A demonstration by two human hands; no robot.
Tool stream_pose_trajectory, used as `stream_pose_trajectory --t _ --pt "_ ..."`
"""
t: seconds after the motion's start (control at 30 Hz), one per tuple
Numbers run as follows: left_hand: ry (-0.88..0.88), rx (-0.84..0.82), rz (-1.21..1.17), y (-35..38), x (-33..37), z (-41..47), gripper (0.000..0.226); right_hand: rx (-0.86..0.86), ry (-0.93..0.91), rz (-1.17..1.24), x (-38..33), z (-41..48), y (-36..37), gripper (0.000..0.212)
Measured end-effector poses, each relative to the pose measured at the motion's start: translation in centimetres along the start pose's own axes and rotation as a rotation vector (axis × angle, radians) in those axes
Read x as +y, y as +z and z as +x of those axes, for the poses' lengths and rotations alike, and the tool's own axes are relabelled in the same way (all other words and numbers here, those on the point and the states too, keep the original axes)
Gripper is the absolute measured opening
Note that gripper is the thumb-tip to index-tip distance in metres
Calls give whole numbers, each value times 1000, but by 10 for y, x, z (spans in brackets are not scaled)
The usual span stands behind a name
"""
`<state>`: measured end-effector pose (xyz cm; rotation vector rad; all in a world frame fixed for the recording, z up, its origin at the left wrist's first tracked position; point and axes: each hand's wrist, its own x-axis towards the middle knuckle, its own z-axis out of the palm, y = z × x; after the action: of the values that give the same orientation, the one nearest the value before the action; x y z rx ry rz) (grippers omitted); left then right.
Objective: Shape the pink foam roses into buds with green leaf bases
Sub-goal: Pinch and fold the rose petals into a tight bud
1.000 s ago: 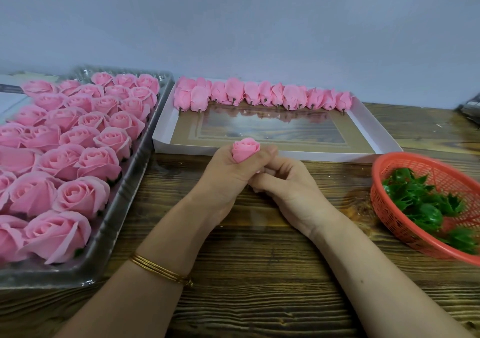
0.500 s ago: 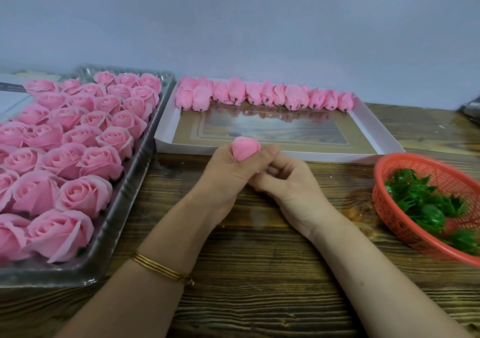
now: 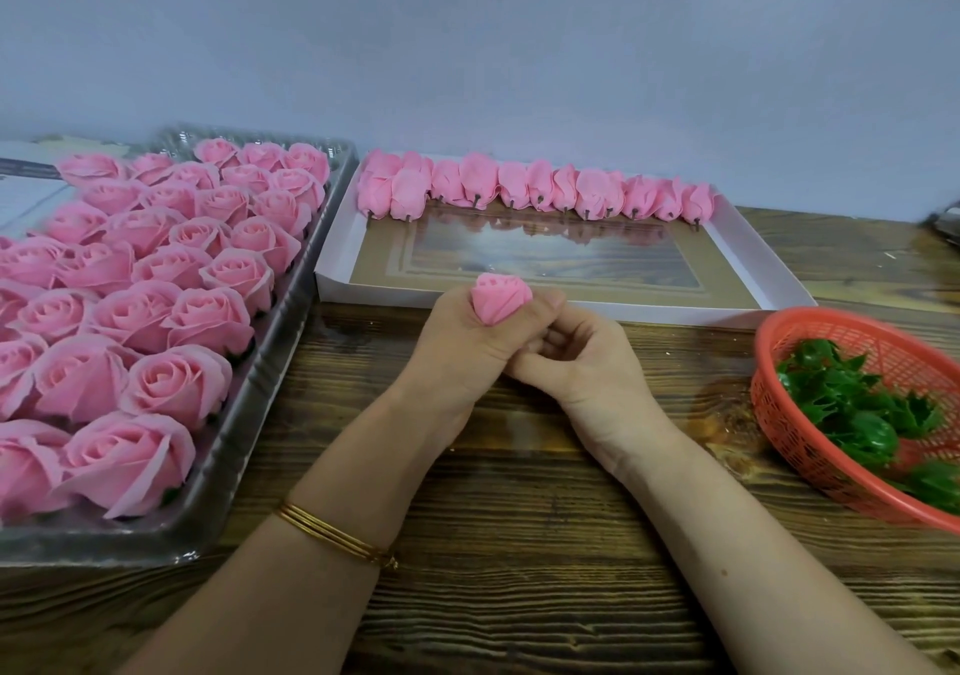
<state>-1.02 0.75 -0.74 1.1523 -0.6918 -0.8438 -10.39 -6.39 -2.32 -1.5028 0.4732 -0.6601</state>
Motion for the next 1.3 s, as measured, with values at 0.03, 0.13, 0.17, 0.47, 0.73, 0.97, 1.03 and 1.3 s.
stream_pose_trajectory --t 0.03,0.13,0.17,0.47,0.73,0.97,1.03,1.3 --pt "-19 -4 -3 0 1 0 11 -4 7 27 0 0 0 23" --pt "-59 -30 -39 -2 5 1 16 -62 60 158 -2 1 -2 31" --pt "-57 -43 -45 -3 6 0 21 -79 79 174 -2 1 -2 36" --pt "-38 -9 -44 -3 5 0 22 -54 84 165 2 1 -3 35" --pt "-47 -5 -42 -4 4 1 34 -73 102 224 -4 0 -3 26" --pt "-40 -39 6 -2 5 -1 21 -128 150 294 -5 1 -2 17" --pt "-39 -33 14 -2 5 -1 26 -115 123 282 -4 0 -1 21" --pt "-81 -106 7 -6 7 -1 37 -42 118 223 -7 -1 -1 11"
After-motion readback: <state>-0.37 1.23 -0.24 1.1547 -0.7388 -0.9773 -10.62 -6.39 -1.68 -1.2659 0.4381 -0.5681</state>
